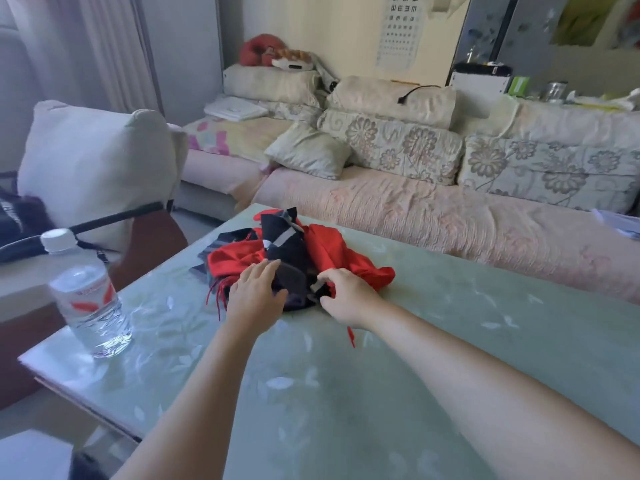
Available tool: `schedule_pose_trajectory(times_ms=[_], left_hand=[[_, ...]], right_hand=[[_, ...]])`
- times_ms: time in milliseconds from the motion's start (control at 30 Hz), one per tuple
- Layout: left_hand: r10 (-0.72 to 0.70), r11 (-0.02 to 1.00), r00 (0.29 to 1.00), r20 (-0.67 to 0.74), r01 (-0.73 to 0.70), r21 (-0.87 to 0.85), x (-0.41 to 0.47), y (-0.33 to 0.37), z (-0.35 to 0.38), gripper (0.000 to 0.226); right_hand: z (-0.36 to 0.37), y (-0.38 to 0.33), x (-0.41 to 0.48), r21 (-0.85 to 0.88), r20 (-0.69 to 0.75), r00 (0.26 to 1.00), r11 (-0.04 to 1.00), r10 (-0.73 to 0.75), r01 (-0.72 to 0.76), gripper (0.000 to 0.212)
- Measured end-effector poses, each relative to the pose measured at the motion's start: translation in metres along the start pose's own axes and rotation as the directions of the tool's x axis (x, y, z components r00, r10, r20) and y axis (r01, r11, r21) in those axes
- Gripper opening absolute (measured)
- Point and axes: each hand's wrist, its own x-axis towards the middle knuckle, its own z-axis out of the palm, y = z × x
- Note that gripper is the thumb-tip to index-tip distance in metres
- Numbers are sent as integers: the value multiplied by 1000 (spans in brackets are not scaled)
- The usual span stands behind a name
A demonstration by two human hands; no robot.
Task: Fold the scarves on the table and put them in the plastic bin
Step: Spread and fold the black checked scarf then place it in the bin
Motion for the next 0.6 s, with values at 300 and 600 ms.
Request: schedule_pose_trajectory(times_ms=[300, 600], left_hand=[[-129, 934, 990, 53, 139, -330, 22, -31, 16, 55], [-37, 818, 994, -104, -29, -574, 32, 11, 1, 25]], right_hand=[[49, -22, 98, -83, 3, 1000, 996, -11, 11, 69], [43, -5, 99, 96, -219, 970, 987, -109, 132, 44]])
